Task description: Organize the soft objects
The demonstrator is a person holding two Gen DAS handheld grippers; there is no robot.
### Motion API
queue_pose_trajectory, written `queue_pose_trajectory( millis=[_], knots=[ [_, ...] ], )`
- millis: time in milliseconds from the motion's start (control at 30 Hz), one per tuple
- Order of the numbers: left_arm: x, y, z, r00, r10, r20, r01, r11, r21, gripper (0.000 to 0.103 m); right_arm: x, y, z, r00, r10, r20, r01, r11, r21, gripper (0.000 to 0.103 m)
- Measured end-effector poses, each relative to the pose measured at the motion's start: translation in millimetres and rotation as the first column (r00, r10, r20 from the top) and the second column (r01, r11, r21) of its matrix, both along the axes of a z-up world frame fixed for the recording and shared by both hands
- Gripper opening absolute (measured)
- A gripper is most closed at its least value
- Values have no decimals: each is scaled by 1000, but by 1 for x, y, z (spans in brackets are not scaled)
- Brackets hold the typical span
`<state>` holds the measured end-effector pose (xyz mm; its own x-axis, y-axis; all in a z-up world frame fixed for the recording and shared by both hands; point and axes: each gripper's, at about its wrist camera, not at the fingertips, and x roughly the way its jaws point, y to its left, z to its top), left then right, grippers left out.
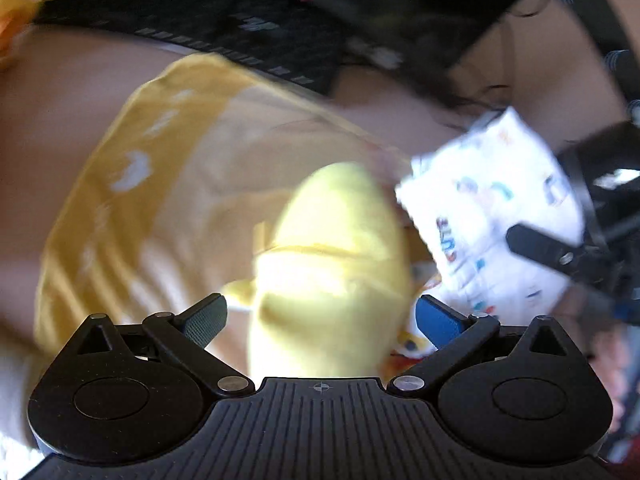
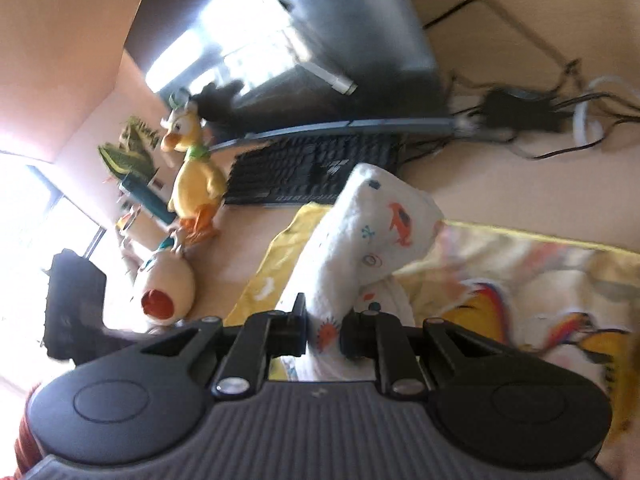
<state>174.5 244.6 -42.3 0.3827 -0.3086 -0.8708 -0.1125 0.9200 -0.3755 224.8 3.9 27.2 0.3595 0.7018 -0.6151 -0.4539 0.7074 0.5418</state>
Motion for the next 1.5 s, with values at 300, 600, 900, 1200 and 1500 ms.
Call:
queue_pose_trajectory(
  millis=[300, 600, 900, 1200, 1500],
  knots=[
    [-7, -14, -7, 1000, -4, 5, 3, 995, 100, 103, 21, 9, -48, 994, -67, -81, 57, 991, -123, 16],
    [-2, -12, -13, 1000, 2, -19, 0, 998, 66, 103, 17, -35, -71, 975, -167, -147, 142, 976, -168, 15],
    [1, 6, -10, 998, 53, -29, -51, 997, 50, 103, -23, -48, -19, 993, 23, -114, -22, 1000, 15, 15],
    [-2, 19, -2, 995, 102, -20, -100, 991, 90, 103, -43, 9, -33, 972, 198, -128, -204, 978, -34, 16],
    [1, 21, -3, 996, 90, -20, -88, 992, 92, 103, -28, -8, -70, 973, 67, -220, -102, 984, -149, 16]
  ],
)
